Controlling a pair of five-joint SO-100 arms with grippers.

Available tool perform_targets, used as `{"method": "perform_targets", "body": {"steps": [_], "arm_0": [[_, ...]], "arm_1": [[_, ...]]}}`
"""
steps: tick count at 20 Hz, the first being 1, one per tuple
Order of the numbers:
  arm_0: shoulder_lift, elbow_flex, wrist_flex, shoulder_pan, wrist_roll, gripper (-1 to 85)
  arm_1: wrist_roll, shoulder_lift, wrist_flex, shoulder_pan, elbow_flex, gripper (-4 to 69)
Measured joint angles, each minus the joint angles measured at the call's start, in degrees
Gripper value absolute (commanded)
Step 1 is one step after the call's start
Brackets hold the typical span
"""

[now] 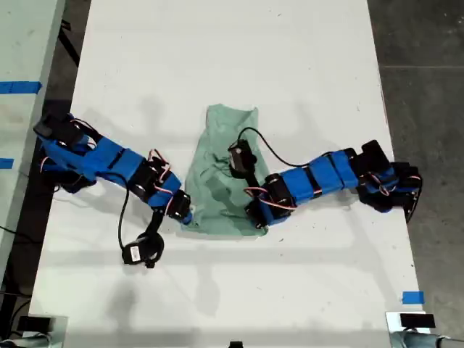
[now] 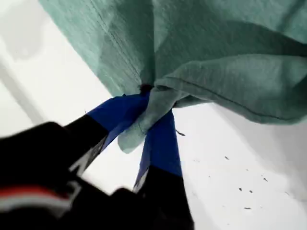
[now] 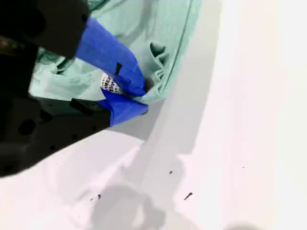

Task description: Fold tshirt

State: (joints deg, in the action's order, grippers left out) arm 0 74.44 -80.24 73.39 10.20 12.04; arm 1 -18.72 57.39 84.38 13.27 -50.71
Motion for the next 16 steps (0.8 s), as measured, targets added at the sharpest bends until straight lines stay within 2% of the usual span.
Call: {"method": "perform_targets", "body": {"steps": [4,11,15,16], "arm_0": [[10.5,-2.2,5.2,-10.8,-6.8,0.1],[16.1,-6.9,2.4,-38.9,-29.9,0.1],[10.5,-5.5,1.4,-47.6,-37.4,0.1],[9.2,-4.6,1.4,-47.9,-37.7,0.1]], "arm_1": [[-8.8,3.8,2.5,-10.3,0.0,-1.4],[-24.5,6.9,3.5,-32.4,0.0,-1.4],[-27.7,6.9,0.5,-40.0,0.0,-1.5],[-27.9,6.9,-0.1,-40.4,0.0,2.6]]}}
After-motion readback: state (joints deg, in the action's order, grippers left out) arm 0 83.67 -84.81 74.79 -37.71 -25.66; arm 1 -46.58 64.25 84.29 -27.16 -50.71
